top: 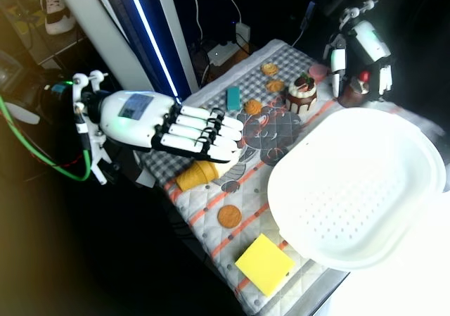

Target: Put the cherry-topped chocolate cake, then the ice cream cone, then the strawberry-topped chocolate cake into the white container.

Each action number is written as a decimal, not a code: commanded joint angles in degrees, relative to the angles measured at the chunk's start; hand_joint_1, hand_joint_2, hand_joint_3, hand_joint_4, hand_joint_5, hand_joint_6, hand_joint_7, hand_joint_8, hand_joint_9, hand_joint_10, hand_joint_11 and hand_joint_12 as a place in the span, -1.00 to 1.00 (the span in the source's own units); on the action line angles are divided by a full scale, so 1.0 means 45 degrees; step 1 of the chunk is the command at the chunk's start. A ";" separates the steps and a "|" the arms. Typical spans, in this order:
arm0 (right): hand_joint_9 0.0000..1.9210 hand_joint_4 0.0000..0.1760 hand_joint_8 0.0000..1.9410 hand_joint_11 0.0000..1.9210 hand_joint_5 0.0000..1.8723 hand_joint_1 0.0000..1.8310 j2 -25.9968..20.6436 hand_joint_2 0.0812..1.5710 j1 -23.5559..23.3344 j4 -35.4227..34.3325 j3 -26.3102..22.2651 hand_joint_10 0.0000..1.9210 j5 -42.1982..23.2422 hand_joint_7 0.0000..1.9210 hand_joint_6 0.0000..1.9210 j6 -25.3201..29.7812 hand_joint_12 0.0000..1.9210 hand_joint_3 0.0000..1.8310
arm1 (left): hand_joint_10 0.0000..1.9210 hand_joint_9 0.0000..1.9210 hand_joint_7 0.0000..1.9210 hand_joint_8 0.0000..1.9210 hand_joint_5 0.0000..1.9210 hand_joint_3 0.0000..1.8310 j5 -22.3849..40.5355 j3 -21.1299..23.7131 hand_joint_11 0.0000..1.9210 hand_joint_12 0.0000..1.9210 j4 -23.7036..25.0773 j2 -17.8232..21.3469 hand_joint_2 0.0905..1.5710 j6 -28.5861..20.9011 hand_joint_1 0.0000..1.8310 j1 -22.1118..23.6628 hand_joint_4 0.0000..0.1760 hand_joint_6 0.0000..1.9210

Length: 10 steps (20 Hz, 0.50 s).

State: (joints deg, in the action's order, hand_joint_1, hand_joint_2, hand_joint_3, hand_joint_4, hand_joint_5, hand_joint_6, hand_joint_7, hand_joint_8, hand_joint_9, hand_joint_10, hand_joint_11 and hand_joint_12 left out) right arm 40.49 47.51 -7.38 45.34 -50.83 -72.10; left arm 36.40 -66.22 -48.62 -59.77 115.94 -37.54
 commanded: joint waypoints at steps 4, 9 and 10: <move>-1.00 -1.00 -1.00 -1.00 -1.00 -0.45 -0.0052 0.67 -0.0055 -0.0030 0.0036 -1.00 -0.1636 -1.00 -1.00 -0.0045 -1.00 -1.00 | 0.90 -0.30 -0.23 0.67 -0.31 -1.00 0.1274 0.0615 -0.16 1.00 0.0687 0.0511 0.59 0.0012 0.29 0.0046 -1.00 0.34; -1.00 -1.00 -1.00 -1.00 -1.00 -0.44 -0.0016 0.68 -0.0008 -0.0092 0.0036 -1.00 -0.1651 -1.00 -1.00 -0.0045 -1.00 -1.00 | 0.81 -0.41 -0.30 0.70 -0.29 -1.00 0.2887 0.1744 -0.36 1.00 0.1538 0.1478 0.61 0.0012 0.26 0.0048 -1.00 0.36; -1.00 -1.00 -1.00 -1.00 -1.00 -0.45 -0.0006 0.68 0.0002 -0.0096 0.0037 -1.00 -0.1654 -1.00 -1.00 -0.0045 -1.00 -1.00 | 0.91 -0.40 -0.29 0.74 -0.30 -1.00 0.3086 0.1819 -0.27 1.00 0.1589 0.1584 0.61 0.0012 0.28 0.0070 -1.00 0.33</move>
State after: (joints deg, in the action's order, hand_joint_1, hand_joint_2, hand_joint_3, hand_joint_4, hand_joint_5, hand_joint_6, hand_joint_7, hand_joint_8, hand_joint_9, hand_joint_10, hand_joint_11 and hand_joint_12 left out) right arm 40.49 47.81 -7.88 45.34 -51.18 -72.10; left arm 43.13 -57.78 -42.89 -53.41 116.16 -37.54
